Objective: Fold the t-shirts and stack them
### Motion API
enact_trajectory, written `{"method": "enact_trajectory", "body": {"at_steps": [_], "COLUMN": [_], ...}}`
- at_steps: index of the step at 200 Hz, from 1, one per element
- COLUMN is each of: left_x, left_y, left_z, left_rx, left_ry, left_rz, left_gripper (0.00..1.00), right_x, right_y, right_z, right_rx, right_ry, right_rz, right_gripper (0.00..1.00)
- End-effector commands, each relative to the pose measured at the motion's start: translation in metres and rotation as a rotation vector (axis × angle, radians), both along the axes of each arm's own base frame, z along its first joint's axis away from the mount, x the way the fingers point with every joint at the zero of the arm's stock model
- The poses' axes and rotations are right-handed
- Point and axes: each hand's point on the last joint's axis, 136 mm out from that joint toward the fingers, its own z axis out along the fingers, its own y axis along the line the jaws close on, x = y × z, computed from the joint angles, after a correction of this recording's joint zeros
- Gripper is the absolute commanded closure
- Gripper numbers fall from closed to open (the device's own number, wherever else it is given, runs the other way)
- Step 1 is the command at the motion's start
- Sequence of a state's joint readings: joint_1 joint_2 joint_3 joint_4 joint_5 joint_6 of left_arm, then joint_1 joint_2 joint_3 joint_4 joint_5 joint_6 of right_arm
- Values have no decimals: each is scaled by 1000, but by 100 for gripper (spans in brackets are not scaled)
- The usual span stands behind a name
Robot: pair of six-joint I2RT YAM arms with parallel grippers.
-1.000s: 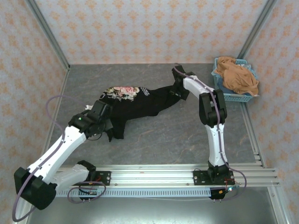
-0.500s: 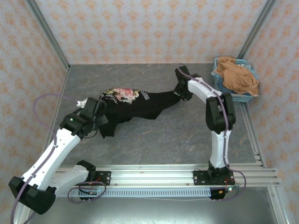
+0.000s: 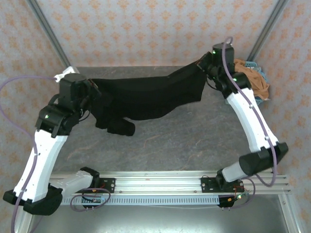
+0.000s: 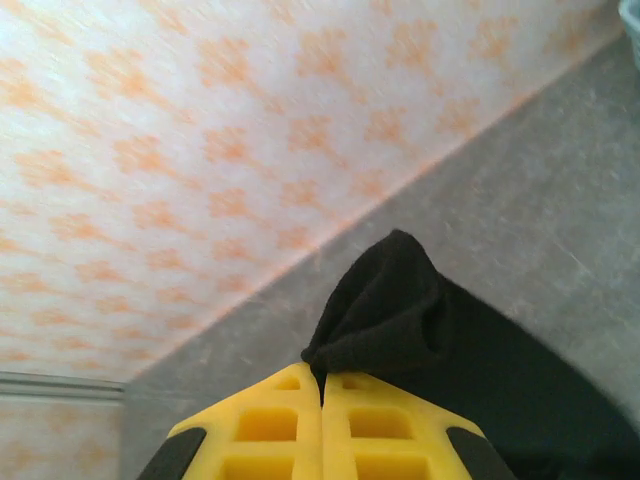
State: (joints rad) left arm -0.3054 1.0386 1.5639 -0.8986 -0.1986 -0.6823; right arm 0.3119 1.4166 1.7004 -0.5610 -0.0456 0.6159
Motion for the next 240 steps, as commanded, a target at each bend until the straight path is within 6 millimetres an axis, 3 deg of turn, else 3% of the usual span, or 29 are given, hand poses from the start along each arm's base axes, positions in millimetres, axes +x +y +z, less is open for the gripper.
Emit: {"method": "enact_trajectory", "body": {"at_steps": [1, 30, 59, 80, 96, 112, 123, 141, 160, 167, 174, 178, 183, 185, 189, 200, 209, 222, 240], "left_x": [-27, -58, -70, -64, -47, -19, 14, 83, 169, 202, 237, 258, 276, 285, 296, 314, 315, 303, 269], "left_y": [15, 17, 15, 11, 8, 7, 5, 0, 1, 2, 3, 2, 2, 3, 5, 4, 4, -2, -6], "left_z": [69, 122, 165, 191, 206, 206, 193, 158, 100, 73, 37, 12, -5, -21, -34, -70, -79, -91, -112], "left_rx": [-8, -30, -57, -67, -62, -45, -17, 3, -12, -20, -40, -57, -96, -111, -141, -195, -200, -171, -56], "left_ry": [-231, -412, -534, -580, -595, -567, -503, -380, -224, -159, -83, -30, -1, 32, 54, 115, 129, 201, 375], "left_rz": [14, -30, -65, -73, -63, -18, 27, 67, 108, 110, 106, 92, 74, 71, 71, 57, 54, 30, 22], "left_gripper": [100, 100, 100, 100, 100, 100, 100, 100, 100, 100, 83, 69, 53, 48, 40, 21, 11, 8, 7], "right_x": [-42, -97, -128, -132, -127, -106, -86, -19, 52, 81, 106, 120, 134, 140, 150, 168, 175, 174, 158], "right_y": [-16, -38, -54, -61, -66, -71, -74, -76, -83, -84, -84, -83, -81, -81, -79, -76, -73, -65, -49], "right_z": [57, 104, 138, 152, 161, 154, 146, 104, 57, 30, 10, -5, -20, -27, -39, -69, -90, -111, -129], "right_rx": [19, 41, 46, 46, 46, 24, 7, -8, -3, -5, -8, -14, -23, -30, -44, -87, -99, -99, -145], "right_ry": [-190, -348, -448, -483, -502, -463, -424, -297, -166, -101, -45, -5, 38, 58, 91, 185, 250, 324, 400], "right_rz": [-15, -34, -65, -98, -134, -189, -214, -248, -263, -255, -245, -234, -218, -212, -200, -173, -153, -113, -75], "right_gripper": [100, 100, 100, 100, 100, 100, 100, 100, 100, 100, 99, 91, 78, 73, 64, 45, 37, 34, 34]}}
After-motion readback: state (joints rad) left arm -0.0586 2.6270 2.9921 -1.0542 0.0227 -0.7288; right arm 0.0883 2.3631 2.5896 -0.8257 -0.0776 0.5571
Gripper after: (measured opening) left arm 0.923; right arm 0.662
